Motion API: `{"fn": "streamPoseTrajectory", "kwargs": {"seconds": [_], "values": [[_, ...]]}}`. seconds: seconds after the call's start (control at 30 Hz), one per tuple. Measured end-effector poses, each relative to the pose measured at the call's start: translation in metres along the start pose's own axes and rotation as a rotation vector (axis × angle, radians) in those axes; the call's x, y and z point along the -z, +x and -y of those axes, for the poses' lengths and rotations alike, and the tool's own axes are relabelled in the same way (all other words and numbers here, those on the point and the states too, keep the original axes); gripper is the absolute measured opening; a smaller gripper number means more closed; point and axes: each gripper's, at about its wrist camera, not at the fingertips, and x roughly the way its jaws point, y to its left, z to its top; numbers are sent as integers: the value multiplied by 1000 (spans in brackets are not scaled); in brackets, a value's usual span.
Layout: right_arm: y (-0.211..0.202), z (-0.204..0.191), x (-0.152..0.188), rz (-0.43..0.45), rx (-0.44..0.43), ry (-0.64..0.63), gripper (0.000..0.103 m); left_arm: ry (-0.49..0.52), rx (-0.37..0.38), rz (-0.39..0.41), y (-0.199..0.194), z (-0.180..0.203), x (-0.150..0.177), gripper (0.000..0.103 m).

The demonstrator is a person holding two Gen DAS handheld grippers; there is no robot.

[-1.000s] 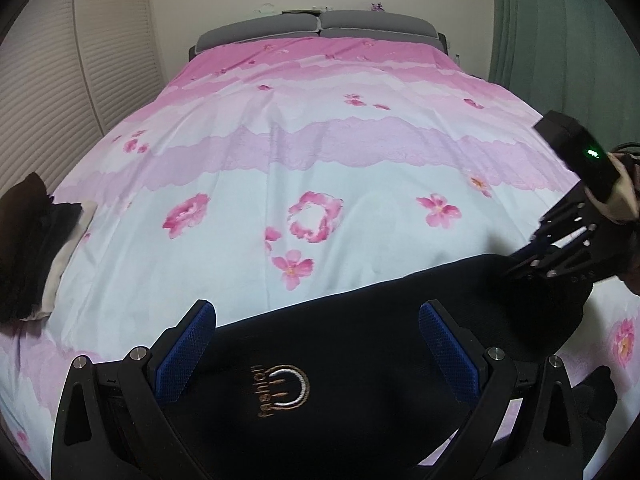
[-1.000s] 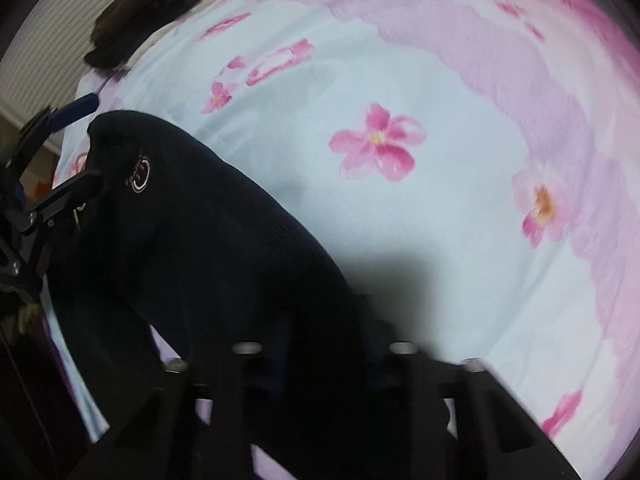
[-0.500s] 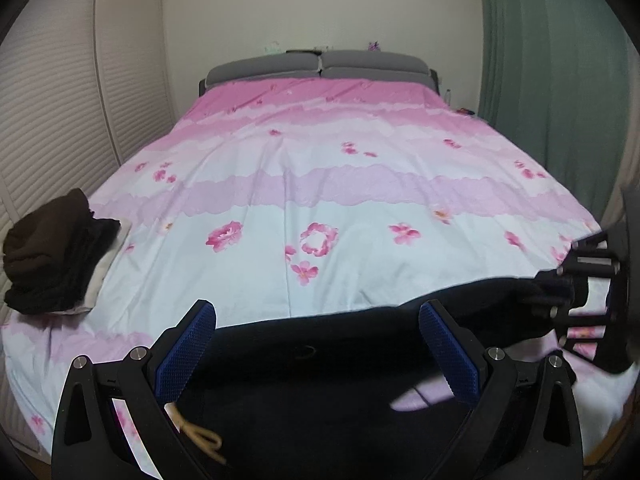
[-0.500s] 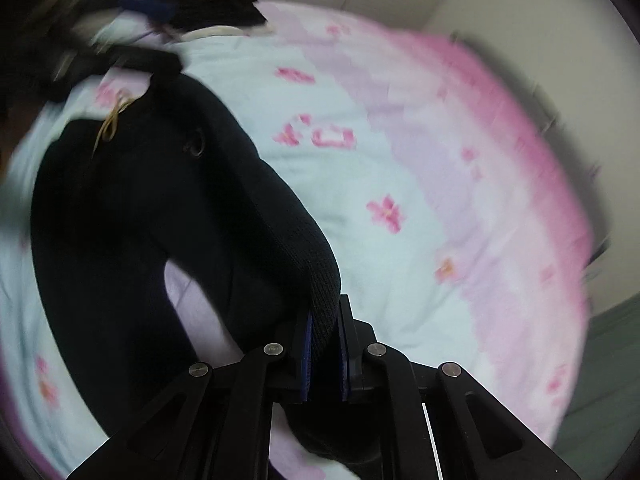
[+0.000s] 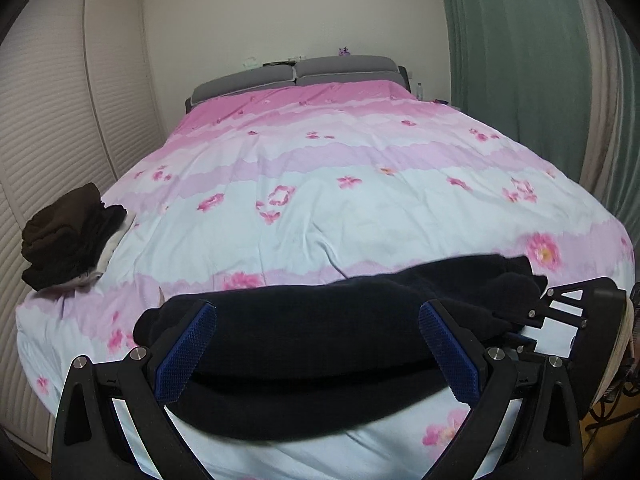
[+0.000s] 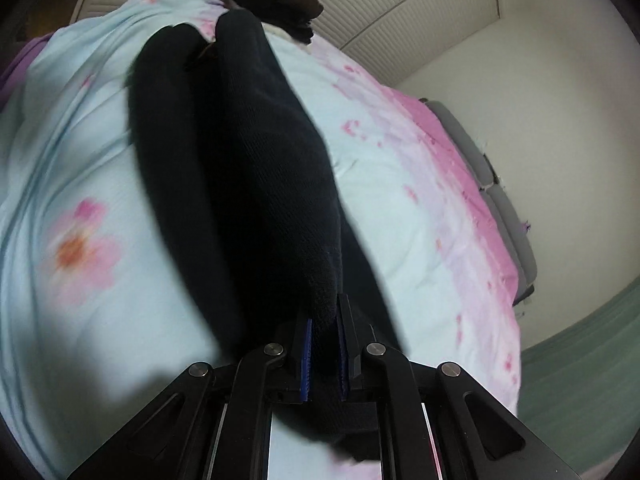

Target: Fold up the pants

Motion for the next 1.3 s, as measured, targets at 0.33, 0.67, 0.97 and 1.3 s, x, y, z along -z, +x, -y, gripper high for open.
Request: {"fn": "streamPoseTrajectory", "kwargs": {"seconds": [0.33, 0.67, 0.97, 1.3], "values": [[7, -20, 8, -19, 47, 155, 11, -3, -57, 0, 19, 2, 40, 103], [-6, -6, 0, -22, 198, 334, 58, -39, -88, 18, 4, -18, 43, 103], [-54, 14, -52, 113, 122, 607, 58, -149, -221, 37, -23, -105, 56, 103], [-20, -21, -145, 201, -202, 843, 58, -252, -196, 39, -19, -184, 84, 103]]}}
